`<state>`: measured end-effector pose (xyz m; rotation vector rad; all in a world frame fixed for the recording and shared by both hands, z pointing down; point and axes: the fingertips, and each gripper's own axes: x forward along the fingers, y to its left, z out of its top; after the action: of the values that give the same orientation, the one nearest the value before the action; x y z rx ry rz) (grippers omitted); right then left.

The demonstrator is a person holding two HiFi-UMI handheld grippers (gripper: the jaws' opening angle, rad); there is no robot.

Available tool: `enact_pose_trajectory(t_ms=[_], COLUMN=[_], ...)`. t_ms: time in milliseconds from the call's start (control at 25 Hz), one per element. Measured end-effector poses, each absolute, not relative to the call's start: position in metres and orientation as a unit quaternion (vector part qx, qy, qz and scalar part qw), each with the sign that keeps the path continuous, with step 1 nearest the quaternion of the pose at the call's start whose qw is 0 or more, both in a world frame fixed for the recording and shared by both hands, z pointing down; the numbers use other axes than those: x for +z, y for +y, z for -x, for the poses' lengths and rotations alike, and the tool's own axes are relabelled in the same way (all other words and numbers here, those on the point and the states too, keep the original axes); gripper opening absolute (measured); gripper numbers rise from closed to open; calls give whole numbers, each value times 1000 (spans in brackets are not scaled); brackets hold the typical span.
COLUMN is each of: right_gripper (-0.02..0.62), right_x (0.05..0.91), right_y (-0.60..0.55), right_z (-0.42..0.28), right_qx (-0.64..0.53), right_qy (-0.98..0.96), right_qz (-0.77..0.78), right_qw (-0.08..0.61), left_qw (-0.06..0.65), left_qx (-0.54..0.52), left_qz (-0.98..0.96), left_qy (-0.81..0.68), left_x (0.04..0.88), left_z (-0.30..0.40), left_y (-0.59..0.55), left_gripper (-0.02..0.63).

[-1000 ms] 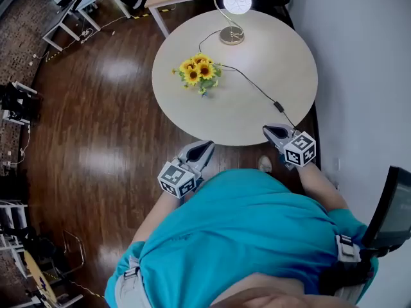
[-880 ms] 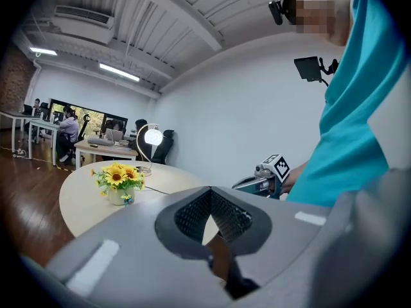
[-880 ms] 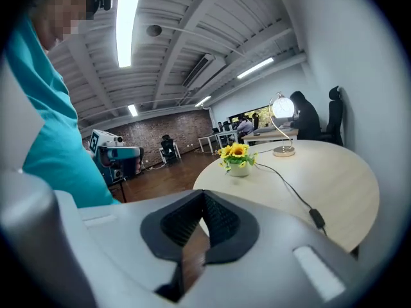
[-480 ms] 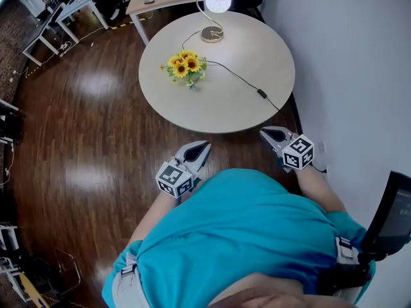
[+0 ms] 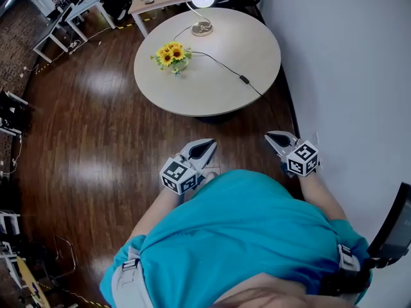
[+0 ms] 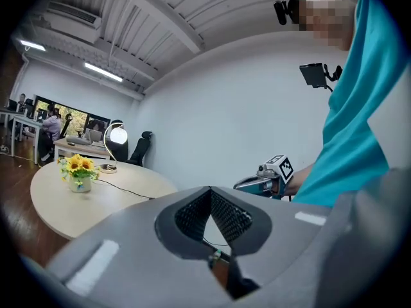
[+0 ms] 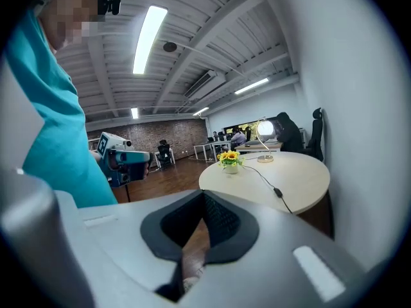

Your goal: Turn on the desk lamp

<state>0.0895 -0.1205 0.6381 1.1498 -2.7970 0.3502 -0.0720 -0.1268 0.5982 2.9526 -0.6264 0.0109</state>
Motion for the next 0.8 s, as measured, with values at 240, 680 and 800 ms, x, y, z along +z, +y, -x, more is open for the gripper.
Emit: enact_pose_trajectory(t_ms=[240, 680, 800], right_gripper=[2, 2, 2], right_x=[664, 660, 662], right_y=[-39, 28, 19], right_z=[-153, -137, -96], right_qx=[105, 96, 83], right_qy=[-923, -927, -926], right_qz=[-364, -359, -362], right_qw=[68, 55, 64], left_qw=[88, 57, 58], left_qx=[4, 3, -13], left_qz=[-974, -975, -975], left_qy=[-207, -214, -214], left_x=[613, 600, 606], left_z=[1, 21, 70], left_y=[-50, 22, 18], left_gripper=[25, 25, 25])
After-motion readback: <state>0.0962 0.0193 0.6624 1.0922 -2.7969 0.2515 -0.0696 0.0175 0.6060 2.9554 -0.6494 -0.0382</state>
